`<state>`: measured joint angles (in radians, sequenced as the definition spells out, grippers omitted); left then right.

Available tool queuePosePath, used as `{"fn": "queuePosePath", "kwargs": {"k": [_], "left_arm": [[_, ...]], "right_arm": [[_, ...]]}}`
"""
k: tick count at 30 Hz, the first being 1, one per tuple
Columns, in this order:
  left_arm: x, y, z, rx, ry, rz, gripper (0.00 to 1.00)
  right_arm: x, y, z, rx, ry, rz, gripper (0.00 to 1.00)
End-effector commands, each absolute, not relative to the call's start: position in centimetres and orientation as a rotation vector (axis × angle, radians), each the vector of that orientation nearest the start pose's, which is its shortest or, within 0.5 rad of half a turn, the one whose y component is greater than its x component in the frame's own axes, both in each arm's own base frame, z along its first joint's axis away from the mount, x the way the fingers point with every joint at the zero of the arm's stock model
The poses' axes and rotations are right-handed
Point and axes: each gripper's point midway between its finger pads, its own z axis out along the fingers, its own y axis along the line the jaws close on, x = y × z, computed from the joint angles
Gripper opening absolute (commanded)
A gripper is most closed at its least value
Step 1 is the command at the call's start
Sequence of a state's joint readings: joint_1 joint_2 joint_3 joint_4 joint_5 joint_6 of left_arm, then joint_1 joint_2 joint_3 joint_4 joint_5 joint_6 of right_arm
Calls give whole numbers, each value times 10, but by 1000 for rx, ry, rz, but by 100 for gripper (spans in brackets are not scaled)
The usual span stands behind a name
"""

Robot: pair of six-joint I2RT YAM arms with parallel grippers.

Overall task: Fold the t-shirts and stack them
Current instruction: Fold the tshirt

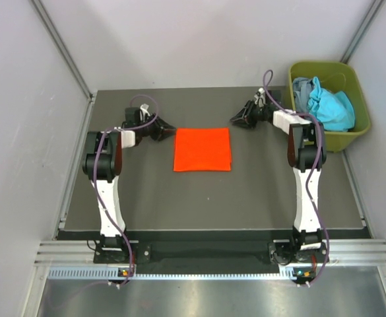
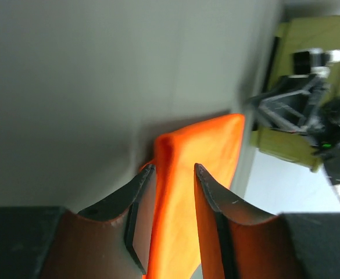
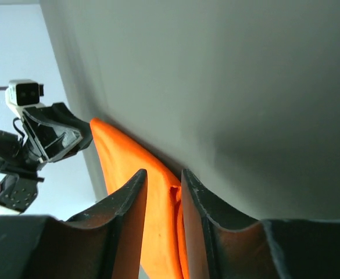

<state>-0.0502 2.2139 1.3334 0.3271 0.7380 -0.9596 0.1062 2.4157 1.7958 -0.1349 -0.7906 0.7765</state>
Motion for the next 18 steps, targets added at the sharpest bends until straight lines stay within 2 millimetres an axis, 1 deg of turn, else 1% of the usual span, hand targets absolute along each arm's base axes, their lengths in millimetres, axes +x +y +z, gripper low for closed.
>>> {"fn": "queuePosePath", "kwargs": {"k": [1, 2, 3, 4, 5, 6, 7, 8, 9, 10, 11, 12, 13, 14, 15, 16, 17, 18], "left_arm": [[507, -153, 83, -482, 2246, -1244, 38], [503, -151, 95, -469, 2247, -1220, 39], [499, -148, 97, -440, 2265, -1182, 40], [496, -143, 96, -456, 2283, -1125, 41], [481, -140, 99, -483, 2338, -1096, 42], [473, -136, 96, -479, 2366, -1056, 43], [461, -132, 102, -494, 2393, -1017, 44], [454, -130, 105, -492, 2398, -999, 44], [439, -128, 98, -500, 2428, -983, 45], [431, -127, 100, -502, 2432, -969, 45], [423, -123, 114, -496, 2405, -941, 46], [405, -121, 103, -519, 2442, -923, 47], [396, -119, 104, -521, 2445, -906, 47], [388, -115, 114, -518, 2419, -880, 48], [370, -113, 103, -547, 2451, -864, 48], [360, -112, 101, -563, 2463, -857, 49], [351, -112, 109, -559, 2442, -860, 49], [336, -110, 97, -600, 2468, -846, 49]], "right_arm": [[544, 192, 87, 263, 2408, 1242, 31], [545, 192, 97, 238, 2402, 1216, 32], [543, 192, 102, 221, 2407, 1196, 33], [536, 191, 115, 177, 2409, 1167, 34], [531, 192, 116, 163, 2423, 1126, 36], [526, 192, 121, 133, 2427, 1103, 36], [514, 193, 126, 79, 2443, 1052, 38], [507, 193, 128, 51, 2453, 1024, 38], [500, 194, 131, 19, 2458, 1000, 39], [490, 195, 143, -53, 2444, 963, 40], [477, 197, 135, -75, 2479, 917, 40], [468, 200, 136, -110, 2484, 887, 41], [458, 200, 150, -173, 2455, 850, 41], [443, 205, 142, -209, 2481, 806, 42], [435, 207, 143, -241, 2479, 777, 42], [426, 208, 159, -303, 2432, 741, 43], [408, 217, 150, -362, 2451, 698, 45], [400, 221, 153, -407, 2438, 669, 46]]}}
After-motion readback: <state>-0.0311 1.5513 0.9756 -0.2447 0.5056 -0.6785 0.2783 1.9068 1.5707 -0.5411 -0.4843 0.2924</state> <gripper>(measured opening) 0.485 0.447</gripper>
